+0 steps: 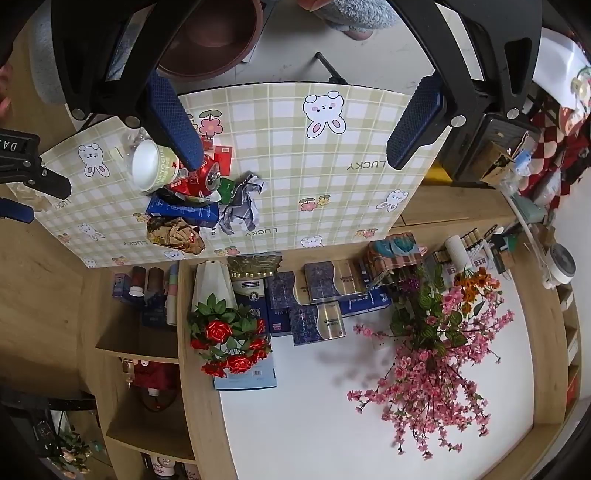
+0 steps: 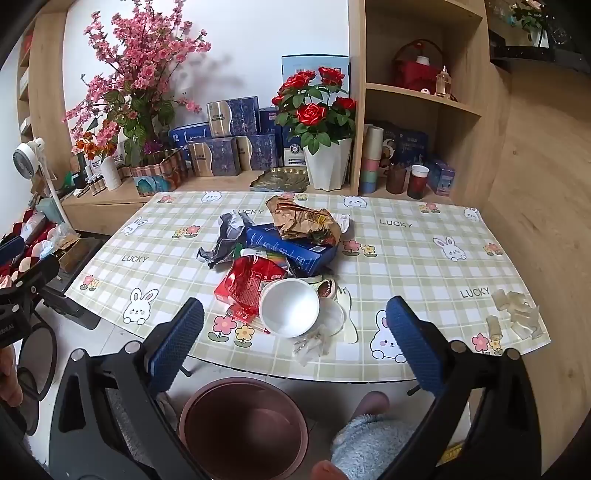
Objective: Collect trash
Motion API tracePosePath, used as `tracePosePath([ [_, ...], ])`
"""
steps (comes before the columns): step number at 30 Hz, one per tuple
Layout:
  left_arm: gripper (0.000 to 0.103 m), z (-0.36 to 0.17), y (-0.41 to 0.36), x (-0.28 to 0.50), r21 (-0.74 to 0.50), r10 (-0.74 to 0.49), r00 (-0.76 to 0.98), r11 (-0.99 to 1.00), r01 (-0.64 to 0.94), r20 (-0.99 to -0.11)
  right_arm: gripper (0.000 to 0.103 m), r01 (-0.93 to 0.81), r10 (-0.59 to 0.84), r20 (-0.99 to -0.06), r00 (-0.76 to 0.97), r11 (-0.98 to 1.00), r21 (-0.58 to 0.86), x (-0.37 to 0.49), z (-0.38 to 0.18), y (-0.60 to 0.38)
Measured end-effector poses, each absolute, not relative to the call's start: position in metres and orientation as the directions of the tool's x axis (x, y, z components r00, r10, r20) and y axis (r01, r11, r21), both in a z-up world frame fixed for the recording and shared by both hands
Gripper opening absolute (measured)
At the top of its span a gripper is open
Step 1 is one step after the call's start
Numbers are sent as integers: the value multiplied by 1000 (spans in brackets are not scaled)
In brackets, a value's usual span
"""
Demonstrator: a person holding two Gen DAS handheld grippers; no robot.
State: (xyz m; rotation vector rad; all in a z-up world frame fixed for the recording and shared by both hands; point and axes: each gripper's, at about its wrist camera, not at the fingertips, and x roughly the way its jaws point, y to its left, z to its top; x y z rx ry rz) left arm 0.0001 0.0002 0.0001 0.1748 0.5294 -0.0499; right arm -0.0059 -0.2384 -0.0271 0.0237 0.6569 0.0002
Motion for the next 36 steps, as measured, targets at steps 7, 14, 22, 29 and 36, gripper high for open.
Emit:
tracePosePath([
  [7, 97, 0, 0, -1, 165, 6, 869, 982, 88, -495, 97, 0, 16, -615, 789, 1000, 26, -5, -27, -239],
  [14, 97, 14, 0, -1, 167, 11, 869, 982, 83, -495, 97, 5, 10, -607, 795, 1000, 24, -7, -25, -240],
  [22, 97, 14, 0, -5, 179, 15, 874, 980, 82, -486, 97, 5, 8, -601, 799, 1000, 20, -9, -25, -241],
  [29, 97, 12, 0, -6, 183, 17, 876, 980, 82, -483, 97, 6, 7, -600, 800, 1000, 19, -9, -25, -241],
  [36, 97, 10, -2, -6, 184, 18, 876, 980, 81, -482, 97, 7, 5, -599, 801, 1000, 17, -9, -25, -241],
])
